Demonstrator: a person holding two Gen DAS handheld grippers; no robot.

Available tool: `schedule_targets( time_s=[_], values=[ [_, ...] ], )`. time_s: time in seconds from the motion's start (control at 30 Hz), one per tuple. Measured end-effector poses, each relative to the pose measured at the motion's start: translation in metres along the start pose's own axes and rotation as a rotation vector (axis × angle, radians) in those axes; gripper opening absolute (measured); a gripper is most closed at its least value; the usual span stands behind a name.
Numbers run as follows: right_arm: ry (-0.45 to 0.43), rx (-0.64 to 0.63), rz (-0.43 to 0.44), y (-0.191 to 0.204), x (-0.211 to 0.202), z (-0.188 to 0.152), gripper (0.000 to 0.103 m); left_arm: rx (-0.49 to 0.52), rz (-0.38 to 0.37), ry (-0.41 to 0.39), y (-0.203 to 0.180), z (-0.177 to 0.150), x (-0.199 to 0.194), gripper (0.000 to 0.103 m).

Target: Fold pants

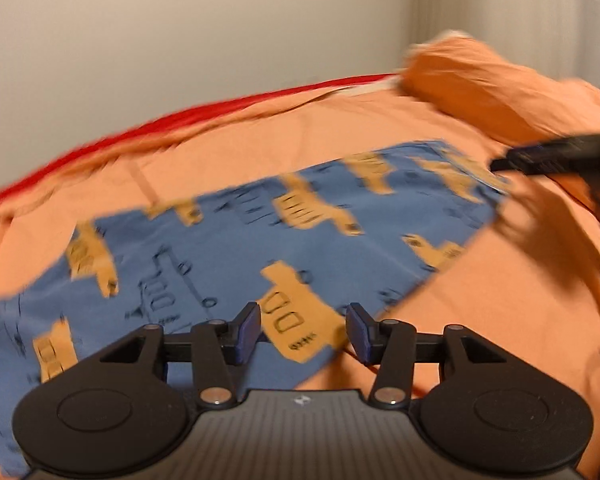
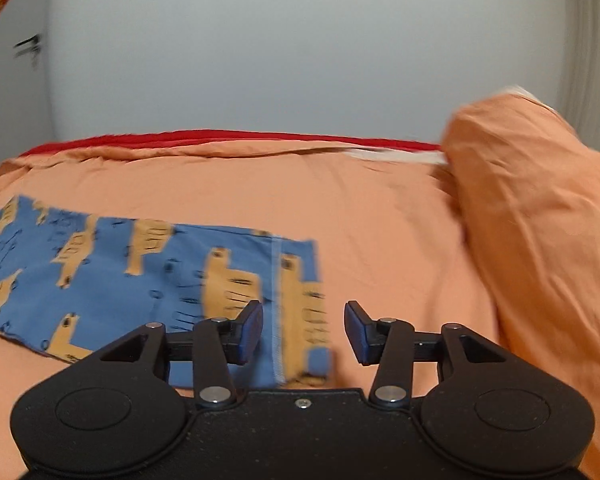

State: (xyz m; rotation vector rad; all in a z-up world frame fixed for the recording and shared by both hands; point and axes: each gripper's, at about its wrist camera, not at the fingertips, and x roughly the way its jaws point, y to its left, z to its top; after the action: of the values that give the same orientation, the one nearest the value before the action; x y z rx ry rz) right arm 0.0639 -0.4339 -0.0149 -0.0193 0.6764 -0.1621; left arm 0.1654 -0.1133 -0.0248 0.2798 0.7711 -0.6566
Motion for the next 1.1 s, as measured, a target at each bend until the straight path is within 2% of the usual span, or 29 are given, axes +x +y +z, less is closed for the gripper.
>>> schedule_targets(
  time_s=[0.07, 0.1, 0.17, 0.2, 0.23, 0.33, 0.43, 0.47, 0.53, 0.6, 0.67, 0.73, 0.77, 0.87, 0.93, 1.0, 1.03, 1.1],
  values=[
    [0.034, -0.082, 0.034, 0.016, 0.016, -0.003, 0.052, -0.056, 0.017, 0.053, 0.005, -0.002, 0.015, 0.053],
    [0.052, -0.127, 0.026, 0.021, 0.022, -0.008, 0.052, -0.054, 0.017, 0.044, 0.007, -0.005, 0.016, 0.053],
    [0.054, -0.187, -0.021, 0.021, 0.028, -0.02, 0.053, 0.008, 0.029, 0.044, 0.006, -0.011, 0.01, 0.053],
    [0.044, -0.193, -0.046, 0.017, 0.028, -0.022, 0.061, 0.049, 0.035, 0.046, 0.007, -0.016, 0.006, 0.053],
    [0.05, -0.191, -0.081, 0.012, 0.028, -0.022, 0.065, 0.083, 0.041, 0.051, 0.01, -0.021, 0.001, 0.056],
    [0.023, -0.201, -0.08, 0.001, 0.024, -0.009, 0.065, 0.072, 0.043, 0.061, 0.026, -0.019, -0.012, 0.062],
    [-0.039, -0.214, -0.033, 0.008, 0.03, 0.014, 0.074, 0.0, 0.126, -0.012, 0.046, 0.007, -0.012, 0.08],
    [-0.053, -0.201, 0.001, 0.013, 0.036, 0.021, 0.077, -0.025, 0.158, -0.038, 0.053, 0.018, -0.007, 0.082],
    [-0.054, -0.192, 0.079, 0.027, 0.056, 0.034, 0.078, -0.064, 0.164, -0.071, 0.067, 0.035, 0.008, 0.082],
    [-0.025, -0.237, 0.081, 0.038, 0.079, 0.039, 0.078, -0.066, 0.198, -0.041, 0.073, 0.044, 0.034, 0.082],
    [-0.003, -0.269, 0.007, 0.037, 0.101, 0.039, 0.078, -0.05, 0.287, 0.024, 0.079, 0.044, 0.061, 0.081],
    [0.0, -0.227, -0.052, 0.015, 0.114, 0.039, 0.09, -0.12, 0.261, 0.016, 0.097, 0.034, 0.066, 0.089],
    [0.0, -0.198, -0.069, 0.002, 0.117, 0.039, 0.095, -0.151, 0.255, 0.018, 0.106, 0.031, 0.063, 0.089],
    [0.001, -0.171, -0.051, -0.017, 0.114, 0.039, 0.096, -0.127, 0.295, 0.004, 0.122, 0.024, 0.042, 0.088],
    [-0.022, -0.208, -0.07, -0.007, 0.105, 0.044, 0.094, -0.106, 0.294, -0.039, 0.134, 0.023, 0.025, 0.089],
    [-0.089, -0.278, -0.091, 0.016, 0.091, 0.051, 0.094, -0.111, 0.267, -0.078, 0.149, 0.029, 0.017, 0.091],
    [-0.112, -0.289, -0.075, 0.028, 0.085, 0.055, 0.094, -0.118, 0.257, -0.085, 0.156, 0.034, 0.017, 0.091],
    [-0.111, -0.282, 0.034, 0.052, 0.079, 0.061, 0.094, -0.134, 0.203, -0.078, 0.167, 0.045, 0.024, 0.091]
  ],
)
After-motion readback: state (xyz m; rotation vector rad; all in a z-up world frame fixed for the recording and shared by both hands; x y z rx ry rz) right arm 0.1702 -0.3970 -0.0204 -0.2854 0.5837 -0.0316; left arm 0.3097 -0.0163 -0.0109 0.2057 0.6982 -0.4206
